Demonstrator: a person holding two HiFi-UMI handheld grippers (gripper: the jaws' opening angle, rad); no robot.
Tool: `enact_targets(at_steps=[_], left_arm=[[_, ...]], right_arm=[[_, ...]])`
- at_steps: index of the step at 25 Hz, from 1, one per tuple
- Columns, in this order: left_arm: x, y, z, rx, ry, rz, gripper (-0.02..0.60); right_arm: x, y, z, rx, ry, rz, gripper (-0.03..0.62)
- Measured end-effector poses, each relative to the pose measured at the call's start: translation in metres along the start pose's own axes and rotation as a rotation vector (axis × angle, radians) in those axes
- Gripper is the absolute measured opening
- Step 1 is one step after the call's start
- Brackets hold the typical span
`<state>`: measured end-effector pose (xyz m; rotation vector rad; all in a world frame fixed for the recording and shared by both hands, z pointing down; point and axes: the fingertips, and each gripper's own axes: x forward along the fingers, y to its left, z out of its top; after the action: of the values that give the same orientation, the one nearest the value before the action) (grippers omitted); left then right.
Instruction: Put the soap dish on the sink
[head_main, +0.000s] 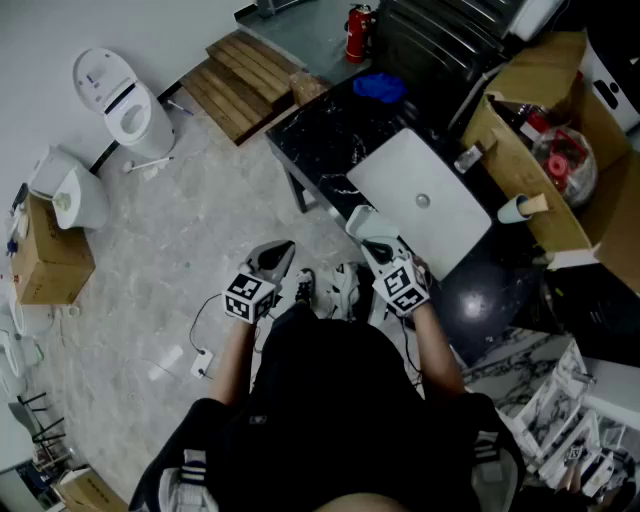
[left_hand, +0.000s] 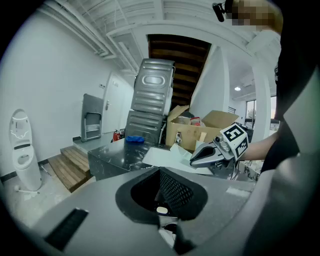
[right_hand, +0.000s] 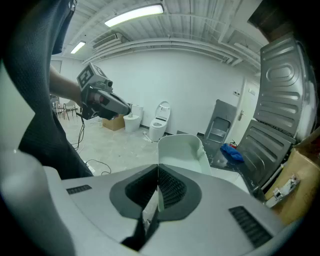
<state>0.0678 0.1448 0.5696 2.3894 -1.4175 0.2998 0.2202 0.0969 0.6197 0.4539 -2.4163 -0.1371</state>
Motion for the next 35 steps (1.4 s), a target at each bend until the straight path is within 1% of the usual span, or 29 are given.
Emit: enact_targets(at_steps=[6, 10, 14, 20, 24, 28, 31, 35], left_arm=[[-0.012, -0.026, -0.005, -0.003, -0.018, 0.012, 0.0], [-0.019, -0.034, -0.015, -0.009, -0.011, 0.022, 0.0], [-0.027, -0.035, -0.021, -0.028, -0.007, 0.036, 0.0], [-0.027, -0.027, -0.025, -0.026, 0.002, 0.028, 0.0], [-0.026, -0.018, -0.027, -0.026, 0.014, 0.014, 0.0], [-0.026, -0.004, -0.015, -0.009, 0.005, 0.006, 0.0], [-0.027, 0.007, -0.009, -0.009, -0.006, -0.001, 0.0], [-0.026, 0.027, -0.007, 0.0, 0.0, -0.022, 0.0]], right_arm=[[-0.021, 0.009, -0.014, -0.009, 0.007, -0.003, -0.003], [-0.028, 0.015, -0.015, -0.041, 0.012, 0.001, -0.003], [-0.03, 0.022, -0.014, -0.039, -0.004, 0.009, -0.003], [-0.02, 0.027, -0.012, -0.017, -0.014, 0.003, -0.003], [-0.012, 0.027, -0.002, -0.003, -0.022, -0.005, -0.003], [-0.004, 0.024, 0.008, 0.015, -0.04, -0.012, -0.003], [0.001, 0.02, 0.012, 0.02, -0.028, -0.027, -0.003], [0.01, 0.015, 0.017, 0.051, -0.014, -0.054, -0.003]])
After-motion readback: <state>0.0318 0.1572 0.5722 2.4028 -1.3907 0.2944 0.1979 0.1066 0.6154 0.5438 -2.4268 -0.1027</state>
